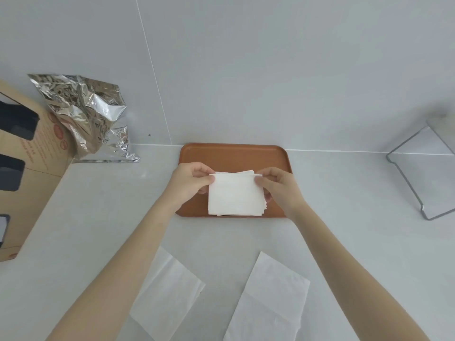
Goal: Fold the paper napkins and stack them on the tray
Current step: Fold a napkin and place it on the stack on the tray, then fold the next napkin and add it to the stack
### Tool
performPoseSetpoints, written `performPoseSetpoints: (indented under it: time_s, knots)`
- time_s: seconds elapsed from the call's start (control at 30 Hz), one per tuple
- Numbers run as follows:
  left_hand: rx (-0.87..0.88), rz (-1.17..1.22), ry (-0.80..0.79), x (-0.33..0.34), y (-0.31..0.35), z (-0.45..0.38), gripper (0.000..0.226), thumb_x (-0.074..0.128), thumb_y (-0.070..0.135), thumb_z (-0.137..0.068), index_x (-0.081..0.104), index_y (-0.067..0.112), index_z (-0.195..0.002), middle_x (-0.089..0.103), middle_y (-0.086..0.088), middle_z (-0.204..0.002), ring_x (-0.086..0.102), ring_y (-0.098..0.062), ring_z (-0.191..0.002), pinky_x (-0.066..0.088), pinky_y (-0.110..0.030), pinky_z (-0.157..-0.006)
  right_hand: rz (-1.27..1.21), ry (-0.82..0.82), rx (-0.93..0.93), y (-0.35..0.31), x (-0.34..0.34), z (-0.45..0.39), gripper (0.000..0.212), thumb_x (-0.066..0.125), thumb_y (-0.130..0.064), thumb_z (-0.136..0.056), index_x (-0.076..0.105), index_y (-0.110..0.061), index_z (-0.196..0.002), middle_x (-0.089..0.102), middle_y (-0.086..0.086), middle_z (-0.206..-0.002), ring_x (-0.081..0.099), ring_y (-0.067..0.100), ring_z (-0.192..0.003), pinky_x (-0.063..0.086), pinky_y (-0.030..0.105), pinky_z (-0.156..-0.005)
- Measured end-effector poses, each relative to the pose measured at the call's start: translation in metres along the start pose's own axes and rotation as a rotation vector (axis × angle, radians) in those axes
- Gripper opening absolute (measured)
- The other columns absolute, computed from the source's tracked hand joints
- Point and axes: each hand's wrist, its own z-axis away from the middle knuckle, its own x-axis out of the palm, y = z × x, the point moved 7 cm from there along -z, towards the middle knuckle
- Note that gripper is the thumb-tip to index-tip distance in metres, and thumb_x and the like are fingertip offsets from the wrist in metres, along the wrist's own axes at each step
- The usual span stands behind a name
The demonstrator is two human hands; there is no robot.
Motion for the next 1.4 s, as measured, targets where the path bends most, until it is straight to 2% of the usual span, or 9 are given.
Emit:
performPoseSetpoints:
  time_s: [0.1,0.2,0.4,0.6,0.77,0.97,1.2,1.27,1.4]
  knots:
    - [-0.012,-0.088,0.042,0.004,-0.005,-0.023,0.011,0.062,0.005,-0.078,0.065,0.015,-0.073,0.065,-0.007,-0.070,0.058,-0.008,-0.055,0.048,-0.026,-0.061,0.083,0.032,0.032,0.011,-0.001,-0.023,0.005,0.059,-0.010,-0.081,0.062,-0.014,-0.082,0.059,-0.003,-0.063,0.052,0.005,-0.048,0.041,0.019,-0.050]
    - [0.022,-0.253,0.099,0.008,-0.010,-0.037,0.006,0.065,0.008,-0.076,0.068,0.010,-0.081,0.067,-0.009,-0.079,0.059,-0.014,-0.073,0.044,-0.021,-0.067,0.219,0.071,0.000,0.015,-0.001,-0.037,0.006,0.061,-0.012,-0.081,0.062,-0.018,-0.078,0.056,-0.007,-0.066,0.051,0.009,-0.062,0.040,0.020,-0.059]
    - [0.050,-0.420,0.136,0.018,-0.024,-0.044,0.017,0.066,0.009,-0.074,0.062,0.008,-0.091,0.061,-0.007,-0.085,0.060,-0.025,-0.085,0.047,-0.034,-0.078,0.428,0.122,-0.026,0.024,0.004,-0.044,0.008,0.059,-0.015,-0.081,0.062,-0.014,-0.088,0.056,0.001,-0.082,0.051,0.018,-0.075,0.043,0.033,-0.067]
    - [0.250,-0.572,0.212,0.028,0.004,-0.011,0.025,0.062,0.014,-0.078,0.056,0.014,-0.102,0.054,-0.008,-0.107,0.056,-0.023,-0.086,0.051,-0.039,-0.075,0.448,0.167,-0.123,0.013,-0.015,-0.014,0.015,0.055,-0.015,-0.084,0.058,-0.012,-0.098,0.056,0.001,-0.092,0.050,0.016,-0.071,0.041,0.027,-0.069]
    - [0.366,-0.569,-0.017,0.072,0.011,0.031,0.015,0.061,0.016,-0.080,0.063,0.014,-0.094,0.063,-0.006,-0.099,0.055,-0.023,-0.095,0.047,-0.038,-0.081,0.515,-0.012,-0.084,0.021,-0.030,0.040,0.009,0.058,-0.015,-0.083,0.065,-0.017,-0.087,0.059,-0.007,-0.074,0.052,0.007,-0.064,0.040,0.010,-0.057]
    - [0.327,-0.694,-0.371,0.134,-0.026,0.070,0.026,0.053,0.018,-0.086,0.059,0.014,-0.110,0.058,-0.011,-0.115,0.049,-0.026,-0.112,0.045,-0.041,-0.093,0.851,-0.188,0.102,0.062,-0.052,0.099,0.013,0.061,-0.021,-0.079,0.065,-0.019,-0.091,0.059,-0.005,-0.082,0.057,0.016,-0.078,0.048,0.031,-0.072]
    - [0.364,-0.848,-0.333,0.156,-0.037,0.089,0.020,0.052,0.016,-0.085,0.058,0.013,-0.104,0.054,-0.010,-0.108,0.045,-0.024,-0.108,0.044,-0.037,-0.084,0.987,-0.140,0.174,0.094,-0.057,0.139,0.013,0.059,-0.023,-0.078,0.060,-0.019,-0.090,0.061,-0.002,-0.093,0.057,0.020,-0.088,0.041,0.028,-0.069]
    - [0.383,-0.846,-0.299,0.156,-0.038,0.091,0.013,0.052,0.015,-0.085,0.061,0.011,-0.094,0.055,-0.010,-0.104,0.046,-0.025,-0.105,0.044,-0.037,-0.080,0.949,-0.107,0.157,0.097,-0.053,0.143,0.004,0.055,-0.018,-0.079,0.057,-0.021,-0.081,0.061,0.000,-0.093,0.058,0.021,-0.089,0.044,0.030,-0.070]
    - [0.351,-0.736,-0.305,0.148,-0.043,0.092,0.009,0.053,0.012,-0.083,0.061,0.009,-0.086,0.058,-0.011,-0.098,0.050,-0.024,-0.098,0.046,-0.037,-0.079,0.879,-0.075,0.142,0.098,-0.051,0.142,0.011,0.053,-0.012,-0.076,0.057,-0.021,-0.072,0.061,0.000,-0.086,0.059,0.022,-0.082,0.050,0.035,-0.071]
